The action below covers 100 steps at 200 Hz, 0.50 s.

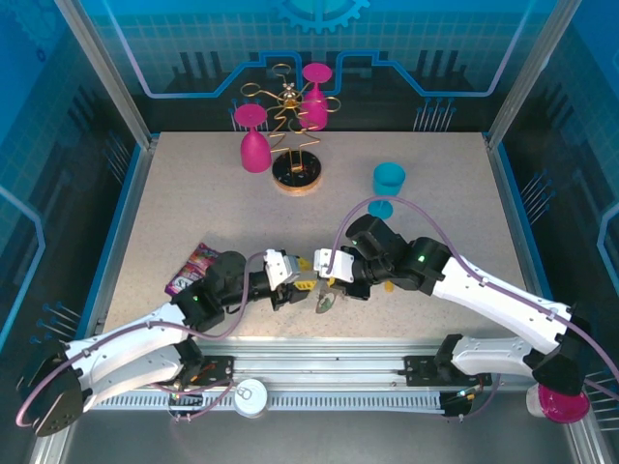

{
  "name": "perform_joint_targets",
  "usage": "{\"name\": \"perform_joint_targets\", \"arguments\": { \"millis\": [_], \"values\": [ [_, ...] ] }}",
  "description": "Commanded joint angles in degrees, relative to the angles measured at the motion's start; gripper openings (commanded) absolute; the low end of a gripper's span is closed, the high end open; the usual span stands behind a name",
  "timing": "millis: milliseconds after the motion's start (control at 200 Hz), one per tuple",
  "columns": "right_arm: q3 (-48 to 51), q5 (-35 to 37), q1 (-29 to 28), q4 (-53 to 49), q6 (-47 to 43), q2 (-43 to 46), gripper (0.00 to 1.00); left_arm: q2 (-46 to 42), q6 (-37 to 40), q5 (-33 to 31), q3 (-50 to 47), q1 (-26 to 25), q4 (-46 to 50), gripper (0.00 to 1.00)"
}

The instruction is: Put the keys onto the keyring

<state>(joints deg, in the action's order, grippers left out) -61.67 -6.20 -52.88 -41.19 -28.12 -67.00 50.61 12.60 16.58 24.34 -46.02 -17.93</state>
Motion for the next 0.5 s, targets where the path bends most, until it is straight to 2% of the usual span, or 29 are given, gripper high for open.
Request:
{"name": "perform_joint_targets", "arguments": {
  "millis": [0, 495],
  "values": [
    [-2.27, -0.75, -0.64, -2.06, -2.28, -0.41, 0.00, 1.38, 1.98, 2.44, 2.36, -0.05, 1.47, 0.38],
    [-1.31, -5.62, -1.04, 1.80, -3.01, -0.32, 0.00, 7.91, 1.73, 6.84, 3.72, -0.07, -3.52, 0.31]
  ]
}}
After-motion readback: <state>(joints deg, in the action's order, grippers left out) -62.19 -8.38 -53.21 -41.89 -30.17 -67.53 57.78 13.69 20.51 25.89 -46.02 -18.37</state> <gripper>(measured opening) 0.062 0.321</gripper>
